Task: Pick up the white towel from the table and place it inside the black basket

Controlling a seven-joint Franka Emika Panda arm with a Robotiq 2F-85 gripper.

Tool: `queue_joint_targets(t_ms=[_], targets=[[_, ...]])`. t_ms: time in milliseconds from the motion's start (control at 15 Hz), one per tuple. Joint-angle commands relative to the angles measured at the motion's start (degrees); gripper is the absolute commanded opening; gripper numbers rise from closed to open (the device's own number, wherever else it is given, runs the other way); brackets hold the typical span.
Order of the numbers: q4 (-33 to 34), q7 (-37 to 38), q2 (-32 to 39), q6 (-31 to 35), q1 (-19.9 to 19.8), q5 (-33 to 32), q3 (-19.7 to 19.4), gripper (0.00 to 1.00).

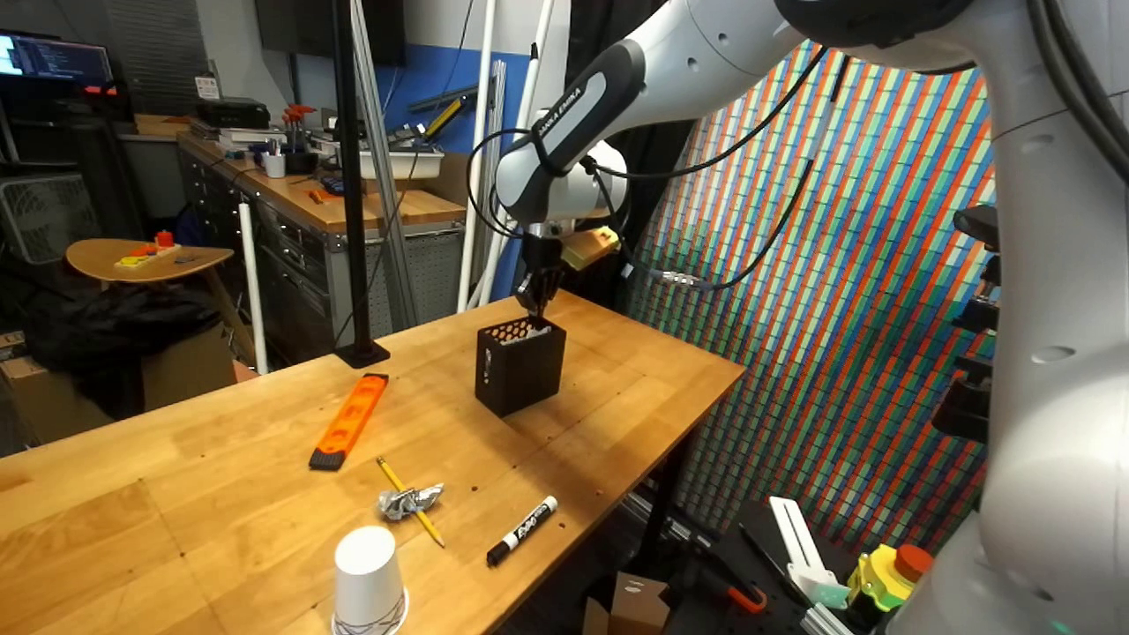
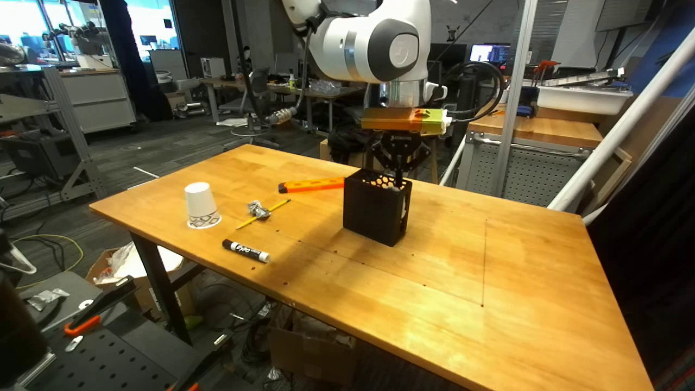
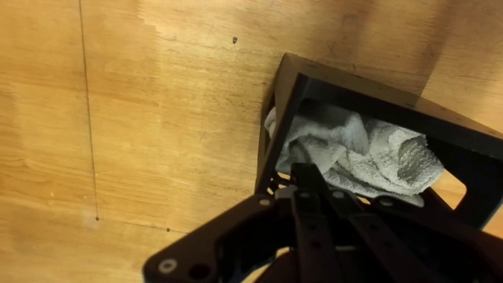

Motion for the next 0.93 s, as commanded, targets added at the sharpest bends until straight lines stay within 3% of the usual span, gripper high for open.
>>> queue_joint_targets(t_ms=[0, 867], targets=[[-1.0, -0.9, -1.9, -0.6, 0.1, -0.4, -0.5, 0.02], [-5.2, -1.0, -3.9, -0.3, 1.2, -1.7, -0.5, 0.02]])
